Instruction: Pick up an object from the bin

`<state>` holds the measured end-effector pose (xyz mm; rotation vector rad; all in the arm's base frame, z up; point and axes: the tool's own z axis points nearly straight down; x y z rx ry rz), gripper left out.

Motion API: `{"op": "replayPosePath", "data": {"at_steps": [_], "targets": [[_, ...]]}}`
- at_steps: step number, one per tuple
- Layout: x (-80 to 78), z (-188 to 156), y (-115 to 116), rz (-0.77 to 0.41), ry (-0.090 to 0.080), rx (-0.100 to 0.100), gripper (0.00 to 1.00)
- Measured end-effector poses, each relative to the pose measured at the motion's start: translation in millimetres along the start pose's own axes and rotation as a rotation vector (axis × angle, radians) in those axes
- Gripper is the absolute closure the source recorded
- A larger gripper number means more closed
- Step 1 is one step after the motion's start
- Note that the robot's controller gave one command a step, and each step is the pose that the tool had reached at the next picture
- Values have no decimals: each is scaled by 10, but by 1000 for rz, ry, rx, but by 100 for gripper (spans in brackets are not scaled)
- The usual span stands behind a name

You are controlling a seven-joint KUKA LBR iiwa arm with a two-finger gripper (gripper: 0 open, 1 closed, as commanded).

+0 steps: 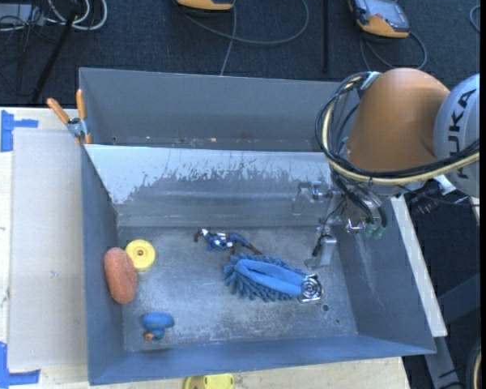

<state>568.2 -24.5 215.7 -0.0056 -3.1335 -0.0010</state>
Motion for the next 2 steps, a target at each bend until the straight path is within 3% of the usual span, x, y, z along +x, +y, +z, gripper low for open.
{"op": "replayPosePath", "data": {"at_steps": [1,2], "targets": [[-12,-48,0,-1,-7,0,0],[137,586,123,67,-12,0,0]]}}
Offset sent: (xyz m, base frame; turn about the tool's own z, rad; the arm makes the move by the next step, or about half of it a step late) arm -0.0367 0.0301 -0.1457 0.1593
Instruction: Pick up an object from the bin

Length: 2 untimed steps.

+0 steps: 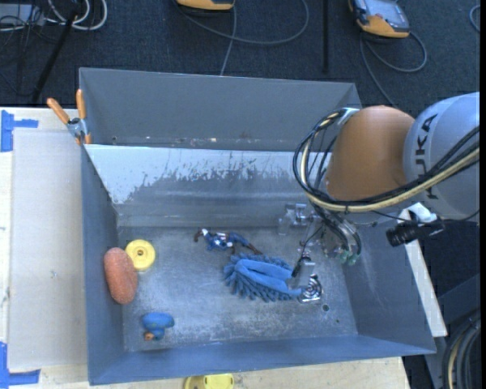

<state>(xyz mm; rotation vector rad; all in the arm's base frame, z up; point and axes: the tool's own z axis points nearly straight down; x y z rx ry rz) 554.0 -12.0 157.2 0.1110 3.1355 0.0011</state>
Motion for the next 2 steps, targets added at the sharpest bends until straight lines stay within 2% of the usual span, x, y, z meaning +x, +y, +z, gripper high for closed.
{"op": "replayPosePath", "data": {"at_steps": [1,2], "targets": [[90,241,123,69,10,1,0],[77,123,129,117,3,0,0]]}}
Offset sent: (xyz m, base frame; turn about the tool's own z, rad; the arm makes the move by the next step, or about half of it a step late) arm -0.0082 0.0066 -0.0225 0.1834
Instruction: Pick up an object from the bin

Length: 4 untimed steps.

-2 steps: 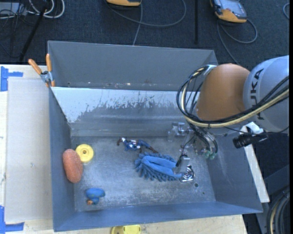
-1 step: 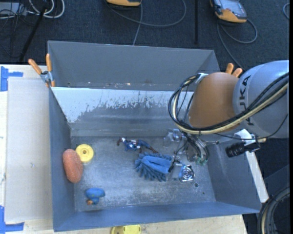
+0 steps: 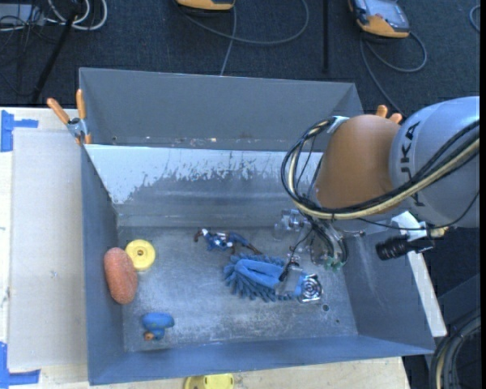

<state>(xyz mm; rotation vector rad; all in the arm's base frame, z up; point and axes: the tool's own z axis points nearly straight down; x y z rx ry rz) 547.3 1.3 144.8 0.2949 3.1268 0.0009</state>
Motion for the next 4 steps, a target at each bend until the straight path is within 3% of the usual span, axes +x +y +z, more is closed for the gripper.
{"op": "replayPosePath", "data": {"at_steps": [1,2,4], "targets": [[-1,442,-25,103,-5,-2,0],[-18,873,-9,101,-5,0,100],[-12,810,-9,95,-3,0,100]]}}
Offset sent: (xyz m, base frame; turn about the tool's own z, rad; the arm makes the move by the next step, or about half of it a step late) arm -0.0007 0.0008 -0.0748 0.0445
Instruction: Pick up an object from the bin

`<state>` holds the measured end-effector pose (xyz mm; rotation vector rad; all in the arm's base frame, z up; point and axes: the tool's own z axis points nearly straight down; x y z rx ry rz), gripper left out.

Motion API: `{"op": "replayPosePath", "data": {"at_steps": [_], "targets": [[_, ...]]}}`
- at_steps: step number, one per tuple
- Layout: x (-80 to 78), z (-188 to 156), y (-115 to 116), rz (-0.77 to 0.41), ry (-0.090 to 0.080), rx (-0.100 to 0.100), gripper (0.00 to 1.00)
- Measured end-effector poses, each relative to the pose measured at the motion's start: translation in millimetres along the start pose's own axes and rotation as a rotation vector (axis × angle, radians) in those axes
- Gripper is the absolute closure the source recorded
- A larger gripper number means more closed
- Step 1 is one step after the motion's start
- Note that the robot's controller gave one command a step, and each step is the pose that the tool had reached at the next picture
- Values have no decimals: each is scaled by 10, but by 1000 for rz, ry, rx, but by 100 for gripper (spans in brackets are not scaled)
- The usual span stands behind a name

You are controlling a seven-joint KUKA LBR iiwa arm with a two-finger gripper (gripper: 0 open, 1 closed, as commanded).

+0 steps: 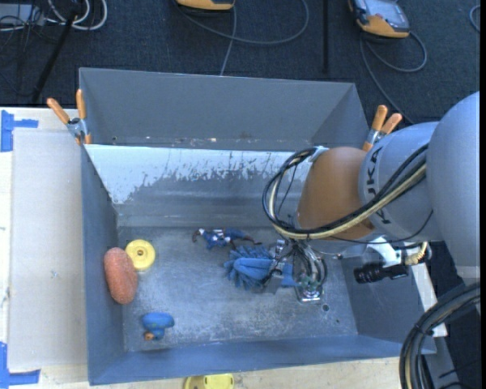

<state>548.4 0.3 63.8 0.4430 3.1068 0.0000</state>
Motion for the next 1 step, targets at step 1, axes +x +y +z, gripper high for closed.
{"op": "replayPosePath", "data": {"at_steps": [1], "targets": [[30,-174,-8,0,8,2,100]]}}
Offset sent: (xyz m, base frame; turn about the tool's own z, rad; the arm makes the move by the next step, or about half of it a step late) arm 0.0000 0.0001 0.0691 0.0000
